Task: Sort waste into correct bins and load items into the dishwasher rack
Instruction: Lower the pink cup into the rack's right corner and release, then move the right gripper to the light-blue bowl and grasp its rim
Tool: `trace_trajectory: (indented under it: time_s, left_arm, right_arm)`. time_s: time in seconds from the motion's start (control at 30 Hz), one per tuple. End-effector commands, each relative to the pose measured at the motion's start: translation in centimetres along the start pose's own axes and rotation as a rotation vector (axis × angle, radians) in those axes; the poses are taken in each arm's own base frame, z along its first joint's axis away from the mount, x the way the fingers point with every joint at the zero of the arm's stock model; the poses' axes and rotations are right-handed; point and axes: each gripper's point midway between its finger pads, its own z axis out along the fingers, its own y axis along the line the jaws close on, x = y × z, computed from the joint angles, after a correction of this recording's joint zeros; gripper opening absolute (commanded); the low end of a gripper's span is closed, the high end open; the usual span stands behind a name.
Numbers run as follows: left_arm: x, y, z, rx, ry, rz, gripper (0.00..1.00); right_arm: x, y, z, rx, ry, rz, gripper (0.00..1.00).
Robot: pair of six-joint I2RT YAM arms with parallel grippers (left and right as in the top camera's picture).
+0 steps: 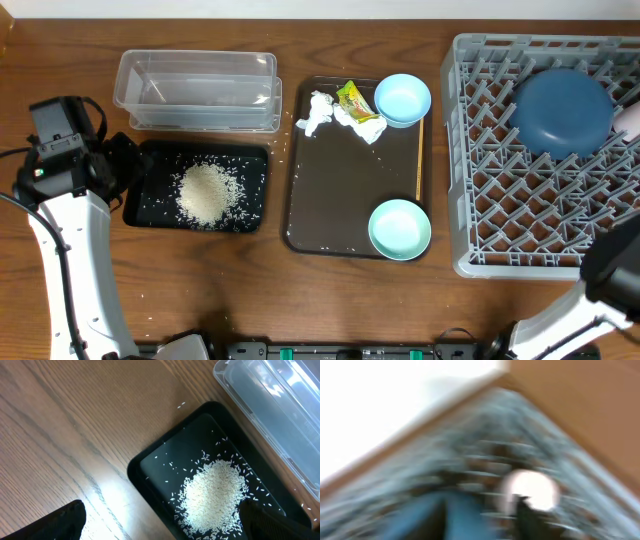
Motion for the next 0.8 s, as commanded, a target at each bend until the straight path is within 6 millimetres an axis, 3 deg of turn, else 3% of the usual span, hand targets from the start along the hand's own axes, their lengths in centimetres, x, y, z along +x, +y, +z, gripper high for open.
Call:
trace_trajectory:
  time_s: [0.0, 0.1, 0.2, 0.33, 0.47, 0.6, 0.77]
  left_arm:
    - [-0.7, 0.1, -0.6, -0.003, -0.025, -0.009, 1.00]
    - [-0.7, 0.1, -0.6, -0.003, -0.025, -0.009, 1.00]
    - [-0.7, 0.1, -0.6, -0.003, -0.025, -0.009, 1.00]
    - [-0.7, 0.1, -0.6, -0.003, -0.025, -0.009, 1.00]
    - [-0.7, 0.1, -0.6, -0.003, -0.025, -0.009, 1.00]
    - [-0.7, 0.1, -0.6, -0.003, -0.025, -0.009, 1.00]
    - [-0.7, 0.1, -0.6, -0.003, -0.025, -0.009, 1.00]
  right_arm:
    - [-0.3, 12.0, -7.2, -0.642, 0.030, -0.057, 0.96]
    - [0.0, 17.8, -11.3, -0.922, 0.016, -0.132, 0.96]
    - [2.0, 21.5, -11.9, -0.936, 0.012, -0.247, 0.90]
    - [7.2, 25.2, -10.1, -0.758, 0.047, -0.490, 0.90]
    - [13.8, 28.7, -8.1, -0.552, 0.108, -0.739, 0.95]
    - [19.3, 31.1, -6.4, -0.418, 0.139, -0.949, 0.97]
    - [25.9, 33.2, -5.7, -0.455, 0.239, -1.071, 0.97]
